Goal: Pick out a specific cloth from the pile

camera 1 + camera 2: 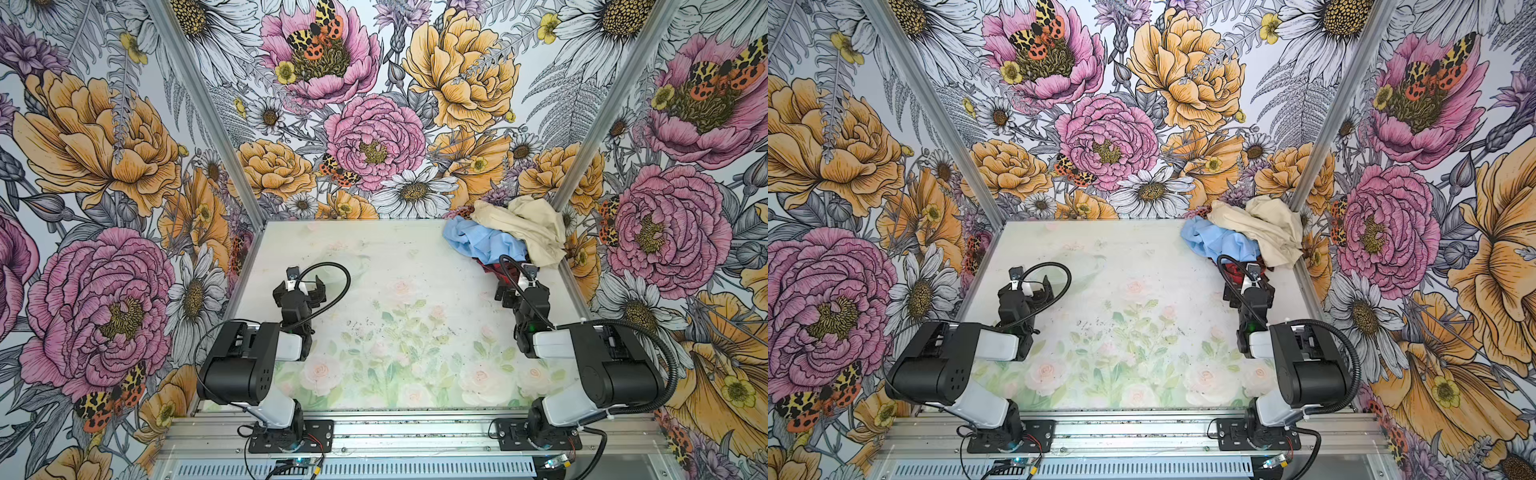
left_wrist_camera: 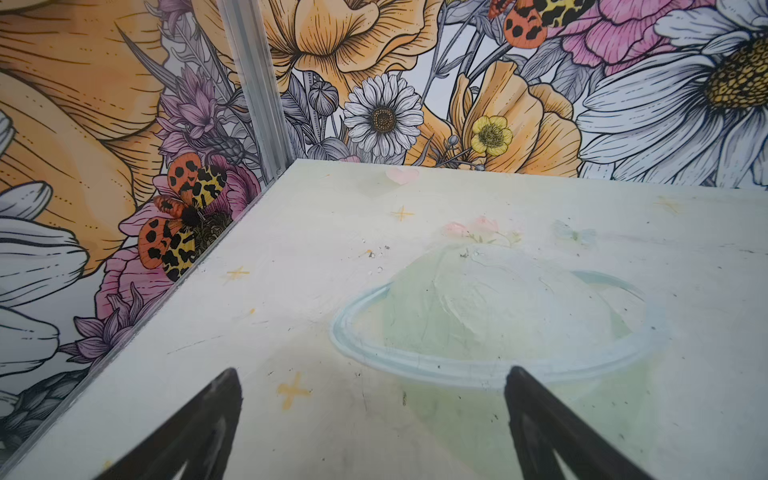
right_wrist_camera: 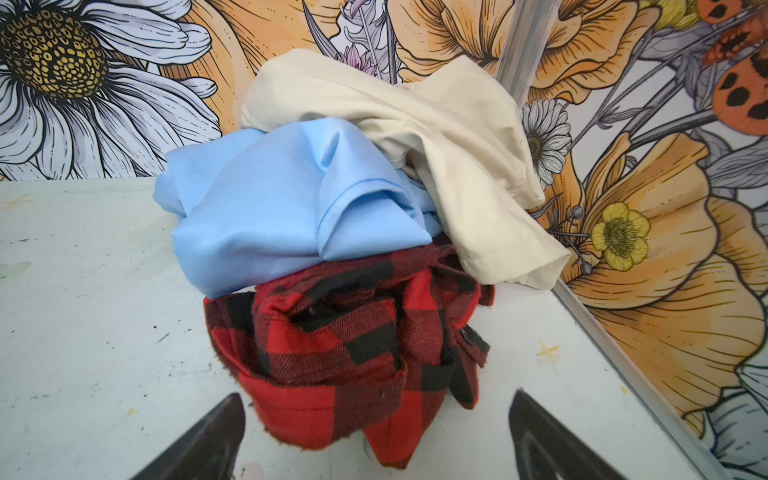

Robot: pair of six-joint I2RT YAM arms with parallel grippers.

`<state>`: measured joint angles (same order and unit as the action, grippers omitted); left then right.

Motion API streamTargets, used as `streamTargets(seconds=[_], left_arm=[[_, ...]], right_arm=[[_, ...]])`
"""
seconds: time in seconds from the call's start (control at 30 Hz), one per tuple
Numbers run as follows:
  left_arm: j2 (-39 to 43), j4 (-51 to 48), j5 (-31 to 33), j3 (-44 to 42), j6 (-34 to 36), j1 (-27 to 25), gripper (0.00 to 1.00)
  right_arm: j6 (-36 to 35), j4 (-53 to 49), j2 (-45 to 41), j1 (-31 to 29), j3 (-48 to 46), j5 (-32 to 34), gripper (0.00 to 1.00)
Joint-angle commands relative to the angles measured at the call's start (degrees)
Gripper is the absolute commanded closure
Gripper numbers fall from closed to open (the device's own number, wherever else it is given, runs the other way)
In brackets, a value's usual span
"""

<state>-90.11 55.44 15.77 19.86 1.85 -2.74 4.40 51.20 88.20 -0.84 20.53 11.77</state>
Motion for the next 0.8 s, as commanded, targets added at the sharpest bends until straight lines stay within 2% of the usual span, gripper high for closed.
streamTargets(seconds=[0.0,0.27,0.33,0.4,0.47,0.77], left_arm=[[1.16,0.12,-1.17,0.99,-0.99,0.59,0.01],[1.16,-0.10,-1.76,1.06,-1.08,0.83,0.01],[1.29,-1.14,-3.34,1.53,-1.78,1.93,0.01],[1.35,-0.69,-8.47,1.18,-2.79,3.71,0.01],[1.34,-0.46,-10.34,1.14,-2.90,4.33,0.01],[1.34,-0.78,-9.79,1.24,-2.55,3.95,0.01]], right_arm=[[-0.36,0.85,-0.05,-0.30,0.98,-0.70,0.01],[-0.36,0.85,-0.05,-0.30,0.92,-0.68,0.00],[-0.37,0.90,-0.05,-0.30,0.97,-0.68,0.01],[-0.37,0.88,-0.05,-0.31,1.00,-0.73,0.01],[-0.38,0.84,-0.07,-0.30,0.96,-0.76,0.00],[-0.85,1.99,-0.14,-0.56,0.34,-0.78,0.01]])
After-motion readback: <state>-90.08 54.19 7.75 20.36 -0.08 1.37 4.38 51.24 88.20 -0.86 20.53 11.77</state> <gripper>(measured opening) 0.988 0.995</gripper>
